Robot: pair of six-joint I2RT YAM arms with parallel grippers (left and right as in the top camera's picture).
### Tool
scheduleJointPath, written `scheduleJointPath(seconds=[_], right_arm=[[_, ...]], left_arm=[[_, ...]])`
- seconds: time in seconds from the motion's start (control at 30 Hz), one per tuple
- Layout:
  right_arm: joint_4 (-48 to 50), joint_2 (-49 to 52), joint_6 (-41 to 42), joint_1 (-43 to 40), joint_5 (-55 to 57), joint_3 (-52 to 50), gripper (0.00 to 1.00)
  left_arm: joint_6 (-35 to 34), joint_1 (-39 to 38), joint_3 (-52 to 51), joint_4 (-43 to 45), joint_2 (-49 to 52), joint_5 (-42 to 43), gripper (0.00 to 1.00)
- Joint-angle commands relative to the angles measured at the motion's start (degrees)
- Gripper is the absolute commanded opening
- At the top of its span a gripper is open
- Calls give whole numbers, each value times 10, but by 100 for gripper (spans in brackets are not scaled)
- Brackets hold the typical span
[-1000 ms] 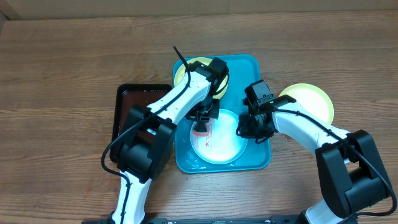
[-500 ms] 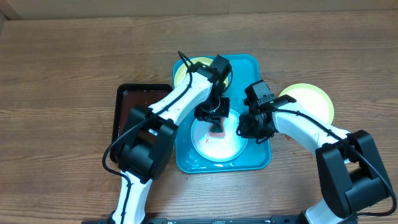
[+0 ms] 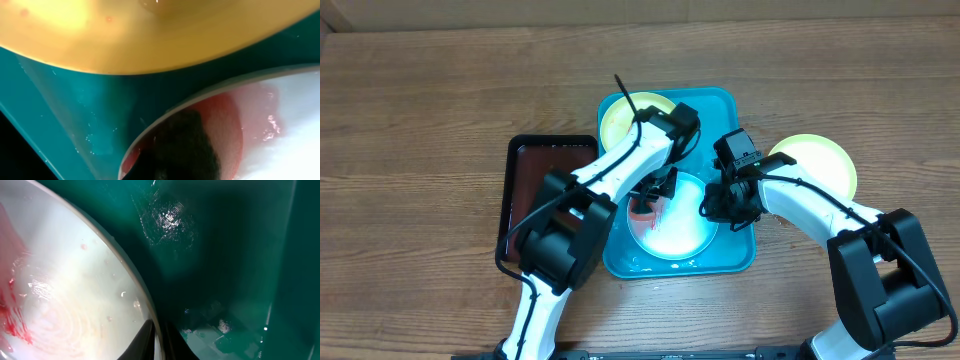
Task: Clean dirty plates on tray and stack at the side
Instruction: 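Scrub the white plate's red stain with the left gripper's sponge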
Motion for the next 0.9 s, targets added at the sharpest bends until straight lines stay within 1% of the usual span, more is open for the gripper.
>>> scheduleJointPath(seconds=[0.0, 0.13, 0.3, 0.4, 0.63, 0.73, 0.87], right_arm=[[-5, 6, 6, -2, 29, -11, 9], [-2, 6, 6, -2, 29, -11, 9], [-3, 6, 6, -2, 29, -11, 9], [-3, 6, 6, -2, 29, -11, 9], [-3, 6, 6, -2, 29, -11, 9], [-3, 6, 6, -2, 29, -11, 9], [-3, 6, 5, -2, 29, -11, 9]], left_arm=[[12, 10, -13, -20, 57, -35, 4], [47, 11, -11, -32, 59, 38, 4], [71, 8, -3, -41, 59, 89, 4], [88, 8, 5, -51, 59, 146, 4], [106, 7, 9, -54, 59, 189, 4], [101, 8, 27, -58, 59, 191, 4], [54, 9, 72, -42, 57, 197, 4]])
